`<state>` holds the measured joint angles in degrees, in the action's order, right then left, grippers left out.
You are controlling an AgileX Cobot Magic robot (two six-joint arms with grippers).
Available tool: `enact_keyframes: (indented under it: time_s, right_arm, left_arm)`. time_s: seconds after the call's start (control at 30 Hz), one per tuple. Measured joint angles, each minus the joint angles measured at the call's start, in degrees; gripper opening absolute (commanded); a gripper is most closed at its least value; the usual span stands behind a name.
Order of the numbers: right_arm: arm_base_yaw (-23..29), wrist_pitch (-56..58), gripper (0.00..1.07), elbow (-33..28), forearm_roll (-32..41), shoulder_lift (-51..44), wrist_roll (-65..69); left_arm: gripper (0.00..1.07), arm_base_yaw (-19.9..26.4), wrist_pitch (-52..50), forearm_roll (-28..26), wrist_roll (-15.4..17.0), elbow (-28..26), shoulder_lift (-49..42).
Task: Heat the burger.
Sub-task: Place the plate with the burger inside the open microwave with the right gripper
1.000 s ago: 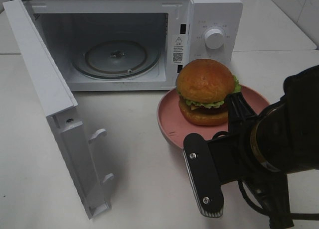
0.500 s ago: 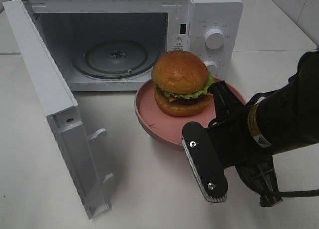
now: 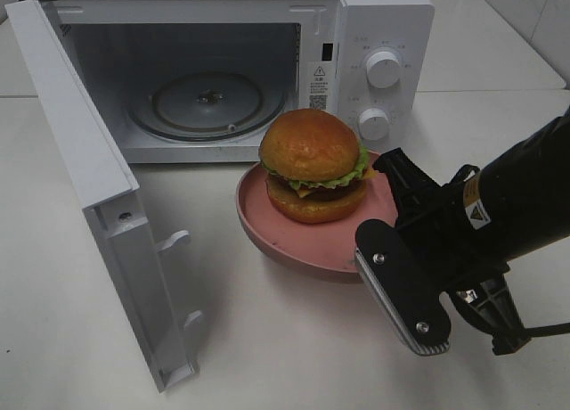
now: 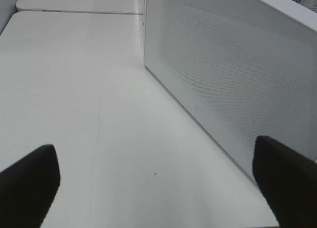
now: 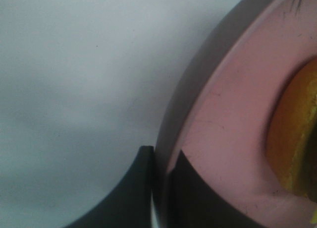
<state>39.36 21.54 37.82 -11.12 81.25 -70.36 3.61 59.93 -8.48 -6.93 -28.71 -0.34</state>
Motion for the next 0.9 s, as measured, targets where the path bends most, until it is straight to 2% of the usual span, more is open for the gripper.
enact_keyframes:
  time_s: [0.33, 0.9]
  right_arm:
    - [-3.7, -0.8, 0.0, 0.0, 8.4, 0.0, -12.8]
    - [-3.3, -2.5, 0.0, 1.8, 8.4, 0.1, -14.2]
  left_arm:
    - [0.98, 0.0, 0.0, 0.0, 0.0, 0.0, 0.0]
    - [0.98, 0.0, 0.0, 0.0, 0.0, 0.0, 0.0]
